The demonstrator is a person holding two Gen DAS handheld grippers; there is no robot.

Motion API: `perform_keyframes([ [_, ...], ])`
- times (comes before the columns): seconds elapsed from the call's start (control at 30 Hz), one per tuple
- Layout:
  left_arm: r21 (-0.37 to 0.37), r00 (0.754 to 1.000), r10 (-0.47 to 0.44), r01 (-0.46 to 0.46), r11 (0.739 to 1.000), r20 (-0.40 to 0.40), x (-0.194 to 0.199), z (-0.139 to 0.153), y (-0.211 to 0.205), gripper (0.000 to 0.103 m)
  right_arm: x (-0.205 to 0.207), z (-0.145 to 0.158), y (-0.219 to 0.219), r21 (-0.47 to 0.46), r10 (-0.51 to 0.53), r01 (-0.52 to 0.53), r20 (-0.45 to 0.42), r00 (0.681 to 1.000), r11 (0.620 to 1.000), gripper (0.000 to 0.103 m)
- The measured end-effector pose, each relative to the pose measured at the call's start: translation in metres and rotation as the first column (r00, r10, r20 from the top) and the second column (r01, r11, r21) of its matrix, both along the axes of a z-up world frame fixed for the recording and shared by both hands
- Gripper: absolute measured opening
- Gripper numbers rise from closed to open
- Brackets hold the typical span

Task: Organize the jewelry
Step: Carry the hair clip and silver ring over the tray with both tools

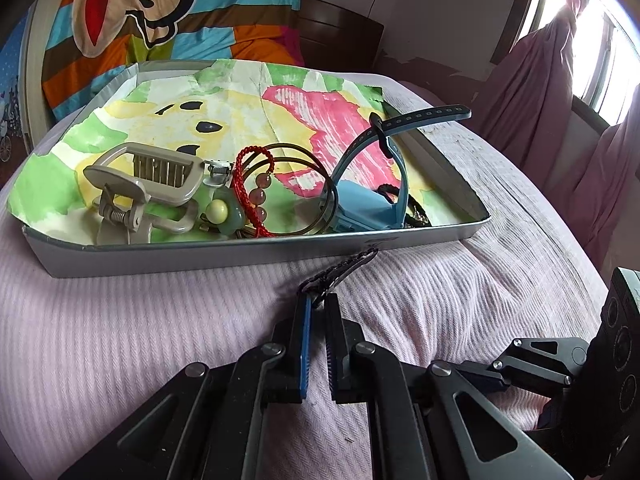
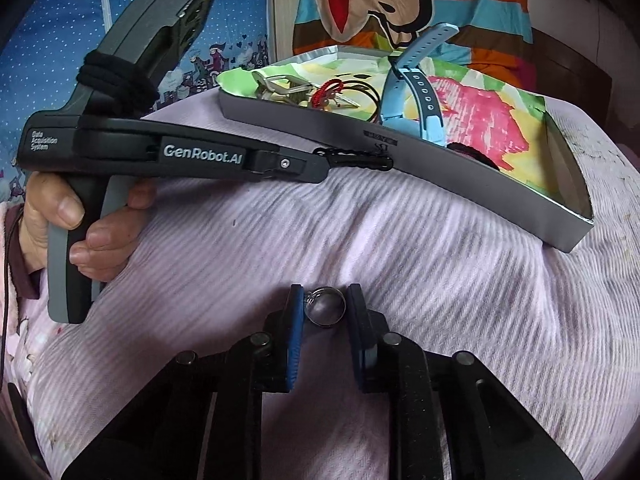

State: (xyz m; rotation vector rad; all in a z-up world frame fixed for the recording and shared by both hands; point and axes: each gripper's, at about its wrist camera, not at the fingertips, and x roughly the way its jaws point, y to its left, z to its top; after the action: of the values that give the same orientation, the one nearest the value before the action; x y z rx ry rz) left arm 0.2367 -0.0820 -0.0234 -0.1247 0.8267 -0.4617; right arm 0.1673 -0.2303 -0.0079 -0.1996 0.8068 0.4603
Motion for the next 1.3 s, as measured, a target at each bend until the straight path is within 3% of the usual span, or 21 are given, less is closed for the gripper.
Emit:
perform_keyframes([
  [0.17, 0.004, 1.0, 0.002, -0.002, 1.0, 0.004, 0.0, 0.0, -0.001, 0.007, 0.006, 0.002, 0.002, -0.016, -0.047, 0.047, 0.04, 0.998, 0.999, 0.019],
  [0.5, -0.017, 1.0, 0.016, -0.016, 1.0, 0.003, 0.004, 0.002, 0.002, 0.007, 0.021, 0.009, -0.021, 0.067, -0.151, 0.146, 0.071, 0.986, 0.987, 0.019],
  [0.7, -0.001, 1.0, 0.007, -0.007, 1.0, 0.013, 0.005, 0.004, -0.002, 0.013, 0.025, 0.006, -0.027, 0.11, -0.166, 0.159, 0.054, 0.985, 0.981, 0.019],
  [0.9, 0.022, 1.0, 0.004, -0.005, 1.0, 0.029, 0.004, 0.004, -0.006, 0.009, 0.027, 0.006, -0.031, 0.128, -0.177, 0.169, 0.058, 0.982, 0.977, 0.019],
  [1.3, 0.084, 0.988, -0.029, 0.017, 0.996, 0.154, -0.029, 0.022, -0.017, 0.003, 0.019, 0.019, -0.037, 0.181, -0.171, 0.149, 0.111, 0.979, 0.972, 0.019],
])
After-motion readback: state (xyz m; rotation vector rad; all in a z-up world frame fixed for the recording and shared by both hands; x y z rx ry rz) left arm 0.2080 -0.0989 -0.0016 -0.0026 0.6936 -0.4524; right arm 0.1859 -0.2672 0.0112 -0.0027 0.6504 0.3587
